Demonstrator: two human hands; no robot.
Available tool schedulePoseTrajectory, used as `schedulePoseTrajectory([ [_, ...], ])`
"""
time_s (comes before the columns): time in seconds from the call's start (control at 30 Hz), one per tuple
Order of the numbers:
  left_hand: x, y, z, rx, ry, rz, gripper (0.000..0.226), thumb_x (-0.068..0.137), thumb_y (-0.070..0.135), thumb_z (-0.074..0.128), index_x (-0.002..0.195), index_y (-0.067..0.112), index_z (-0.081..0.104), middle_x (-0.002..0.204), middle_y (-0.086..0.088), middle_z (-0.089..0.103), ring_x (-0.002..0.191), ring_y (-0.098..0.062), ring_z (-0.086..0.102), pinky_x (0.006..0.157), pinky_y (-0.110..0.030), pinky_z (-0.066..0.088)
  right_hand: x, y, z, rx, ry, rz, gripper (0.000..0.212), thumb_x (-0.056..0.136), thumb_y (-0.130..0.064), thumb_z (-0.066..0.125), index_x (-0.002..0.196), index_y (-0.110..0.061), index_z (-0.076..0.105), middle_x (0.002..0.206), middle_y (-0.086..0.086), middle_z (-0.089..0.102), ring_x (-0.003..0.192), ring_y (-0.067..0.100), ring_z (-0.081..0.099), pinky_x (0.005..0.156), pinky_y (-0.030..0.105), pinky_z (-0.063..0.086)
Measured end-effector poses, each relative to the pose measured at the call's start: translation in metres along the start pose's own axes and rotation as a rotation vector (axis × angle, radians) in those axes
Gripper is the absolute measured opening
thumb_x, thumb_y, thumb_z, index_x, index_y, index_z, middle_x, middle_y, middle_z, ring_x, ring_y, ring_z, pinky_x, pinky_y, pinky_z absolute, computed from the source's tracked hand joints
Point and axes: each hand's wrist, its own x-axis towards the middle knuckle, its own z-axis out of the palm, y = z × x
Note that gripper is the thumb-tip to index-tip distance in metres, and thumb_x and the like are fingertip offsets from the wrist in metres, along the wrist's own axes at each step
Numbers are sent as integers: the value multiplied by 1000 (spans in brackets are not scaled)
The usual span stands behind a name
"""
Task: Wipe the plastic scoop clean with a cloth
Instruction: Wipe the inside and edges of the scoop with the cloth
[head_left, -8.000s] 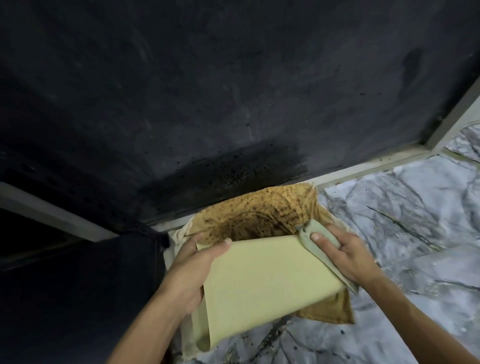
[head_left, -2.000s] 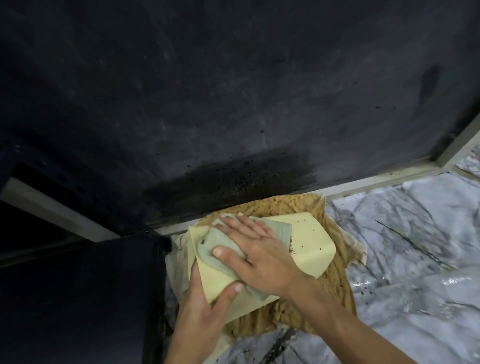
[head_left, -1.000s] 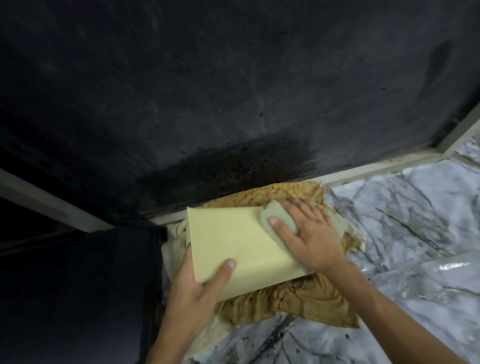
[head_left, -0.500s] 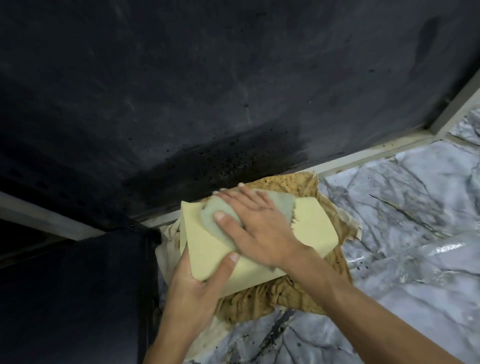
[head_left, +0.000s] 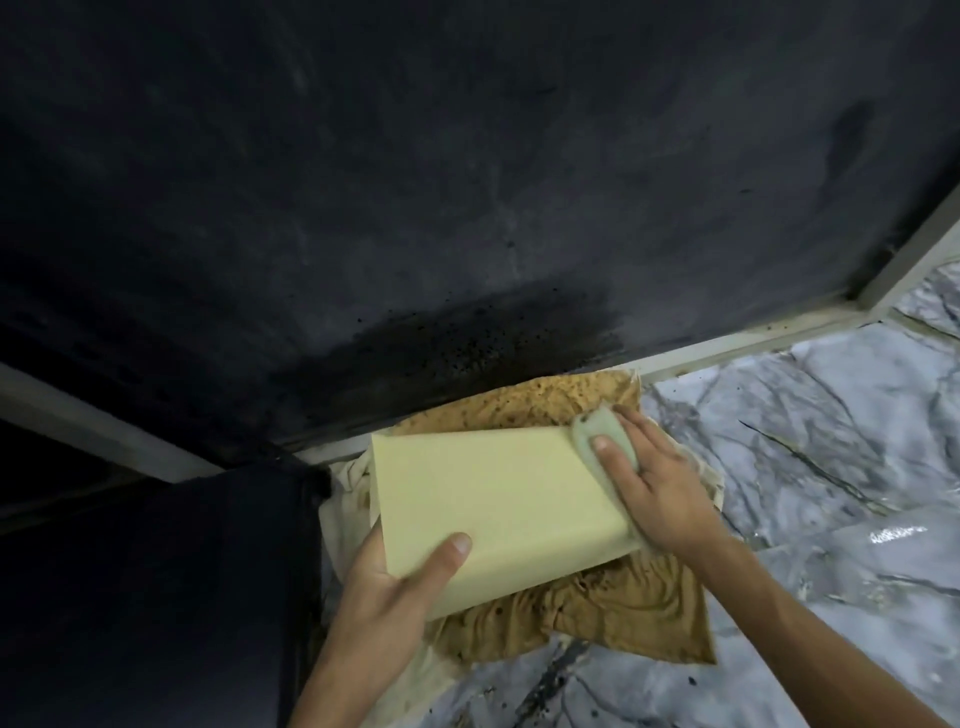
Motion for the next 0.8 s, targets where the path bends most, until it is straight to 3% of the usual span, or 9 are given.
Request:
schedulePoseTrajectory([
  [0.1, 8, 3, -7, 2, -47, -61, 39, 78, 26, 85, 114, 24, 71, 107, 11, 80, 105, -11, 73, 90, -33, 54, -1, 9, -4, 161, 84, 47, 43, 98, -50, 43, 131, -27, 57, 116, -5, 67, 107, 16, 61, 87, 22, 43],
  [0.23, 13, 21, -22, 81, -144, 19, 51, 66, 29, 85, 115, 22, 71, 111, 4, 80, 110, -20, 72, 95, -42, 55, -10, 22, -15, 40, 158, 92, 56, 99, -55, 39, 120, -9, 62, 94, 7, 71, 87, 30, 68, 68, 27, 40],
  [0.33, 11, 47, -32, 363, -333, 169, 45, 75, 33, 78, 119, 31, 69, 117, 11, 76, 111, -12, 69, 93, -38, 56, -23, 31, -35, -63, 163, 88, 69, 93, -61, 30, 126, -7, 57, 108, 17, 70, 92, 36, 67, 71, 31, 45],
  [0.4, 11, 67, -33, 661, -391, 272, 34, 79, 36, 72, 113, 35, 65, 107, 18, 74, 102, -5, 68, 86, -32, 56, -30, 24, -48, -90, 172, 56, 66, 93, -59, 31, 133, -12, 53, 117, 16, 68, 93, 36, 68, 71, 33, 47],
  [0.5, 9, 95, -20, 1120, -479, 448, 17, 87, 36, 63, 101, 37, 52, 83, 16, 56, 89, -16, 60, 73, -30, 44, -35, 0, -65, -76, 199, 17, 48, 101, -47, 42, 138, -17, 50, 124, 13, 65, 98, 34, 66, 74, 29, 45],
  [0.6, 9, 101, -10, 1427, -548, 585, 34, 94, 27, 52, 125, 38, 49, 86, 3, 52, 96, -27, 57, 83, -37, 42, -35, -23, -78, -64, 233, -40, 46, 99, -39, 46, 139, -16, 50, 128, 10, 64, 106, 29, 64, 83, 28, 44],
  [0.7, 10, 91, -8, 1557, -542, 590, 39, 96, 18, 45, 133, 31, 47, 87, -1, 49, 94, -30, 57, 93, -41, 45, -34, -41, -85, -52, 260, -103, 44, 100, -34, 50, 138, -13, 52, 121, 10, 67, 97, 20, 64, 78, 11, 37],
  [0.8, 13, 79, -6, 1607, -539, 611, 36, 95, 13, 42, 129, 26, 50, 79, -3, 48, 76, -26, 46, 86, -38, 45, -37, -49, -92, -40, 275, -159, 40, 100, -33, 51, 137, -16, 52, 113, 4, 68, 84, 7, 57, 72, -3, 33],
])
